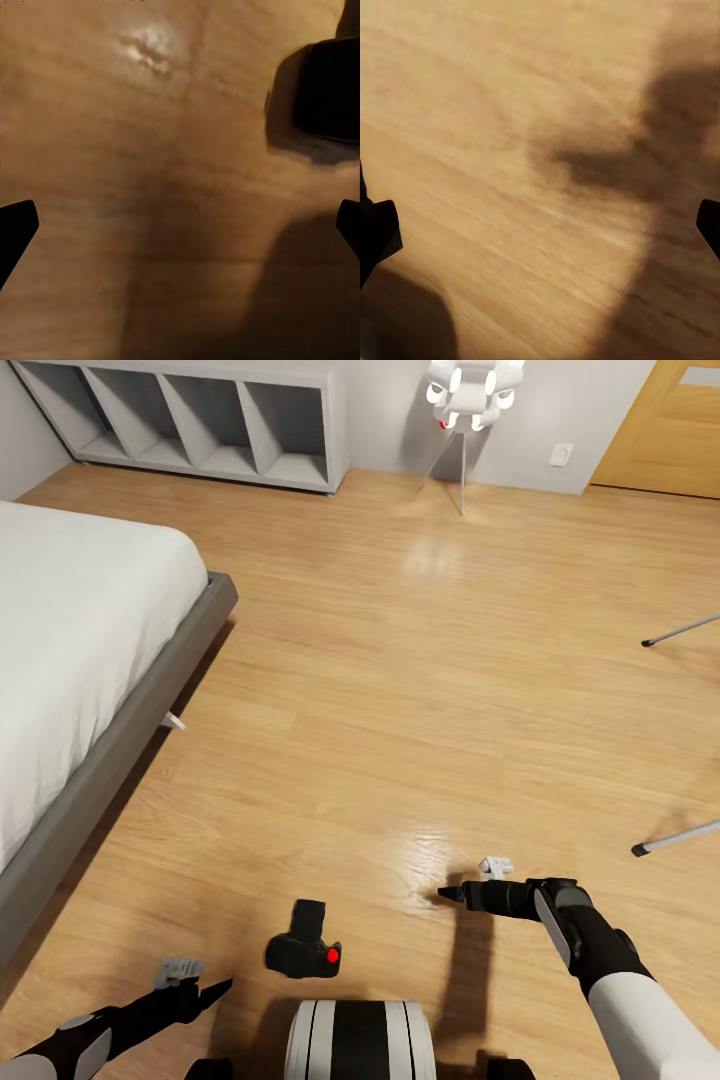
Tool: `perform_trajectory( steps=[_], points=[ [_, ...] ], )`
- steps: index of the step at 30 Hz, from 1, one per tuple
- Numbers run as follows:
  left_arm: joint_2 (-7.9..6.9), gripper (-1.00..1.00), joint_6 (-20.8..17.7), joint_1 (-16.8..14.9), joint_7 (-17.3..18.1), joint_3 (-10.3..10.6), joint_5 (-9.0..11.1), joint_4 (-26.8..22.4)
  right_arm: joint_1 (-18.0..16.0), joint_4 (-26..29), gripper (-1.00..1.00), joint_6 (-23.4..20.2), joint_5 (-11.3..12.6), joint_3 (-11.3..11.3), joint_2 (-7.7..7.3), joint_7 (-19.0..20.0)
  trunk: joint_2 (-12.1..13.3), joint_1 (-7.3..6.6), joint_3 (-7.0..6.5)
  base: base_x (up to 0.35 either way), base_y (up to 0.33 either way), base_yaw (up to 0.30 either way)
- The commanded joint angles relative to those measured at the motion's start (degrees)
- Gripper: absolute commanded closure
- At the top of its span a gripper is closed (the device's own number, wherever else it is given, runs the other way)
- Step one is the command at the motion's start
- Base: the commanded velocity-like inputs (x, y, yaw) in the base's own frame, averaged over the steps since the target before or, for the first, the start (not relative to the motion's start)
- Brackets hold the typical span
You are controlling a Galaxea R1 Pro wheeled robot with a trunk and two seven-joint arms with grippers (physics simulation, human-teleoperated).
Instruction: Attach the digital camera to the camera tripod in the bedroom.
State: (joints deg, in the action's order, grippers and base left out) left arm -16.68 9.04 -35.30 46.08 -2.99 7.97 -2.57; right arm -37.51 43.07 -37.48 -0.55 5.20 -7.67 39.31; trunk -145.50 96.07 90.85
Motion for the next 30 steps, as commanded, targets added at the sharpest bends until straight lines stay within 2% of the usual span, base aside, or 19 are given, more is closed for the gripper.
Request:
perform_trajectory(
  steps=[1,12,17,18,22,30],
  points=[
    [-0.01,-1.0,0.2,0.0,0.3,-0.3,-0.1,0.1,0.0,0.1,-1.0,-0.4,-0.1,0.2,0.02,0.2,0.0,-0.01,0.03,0.0,0.0,0.0],
    [0.31,-1.0,0.2,0.0,-0.4,-0.1,-0.5,-0.8,0.0,0.0,-1.0,-0.4,0.0,0.2,0.02,0.2,0.0,-0.01,0.03,0.0,0.0,0.0],
    [0.61,-1.0,-0.2,0.0,-4.5,0.3,-0.9,-7.2,0.0,0.0,-1.0,-0.4,0.0,0.2,-0.05,0.2,0.0,-0.01,0.03,0.0,0.0,0.0],
    [0.67,-1.0,-0.1,0.0,-6.7,0.2,-1.0,-12.3,0.0,0.0,-1.0,-0.4,0.0,0.3,-0.01,0.2,0.0,-0.01,0.03,0.0,0.0,0.0],
    [0.73,-1.0,0.1,0.0,-8.4,0.0,-1.0,-14.4,0.0,0.0,-1.0,-0.4,0.1,0.3,-0.05,0.2,0.0,-0.01,0.03,0.0,0.0,0.0],
    [0.98,-1.0,0.2,0.0,-9.6,0.0,-1.0,-15.1,0.0,0.0,-1.0,-0.4,0.1,0.3,-0.04,0.3,0.0,-0.01,0.03,0.0,0.0,0.0]
  ],
)
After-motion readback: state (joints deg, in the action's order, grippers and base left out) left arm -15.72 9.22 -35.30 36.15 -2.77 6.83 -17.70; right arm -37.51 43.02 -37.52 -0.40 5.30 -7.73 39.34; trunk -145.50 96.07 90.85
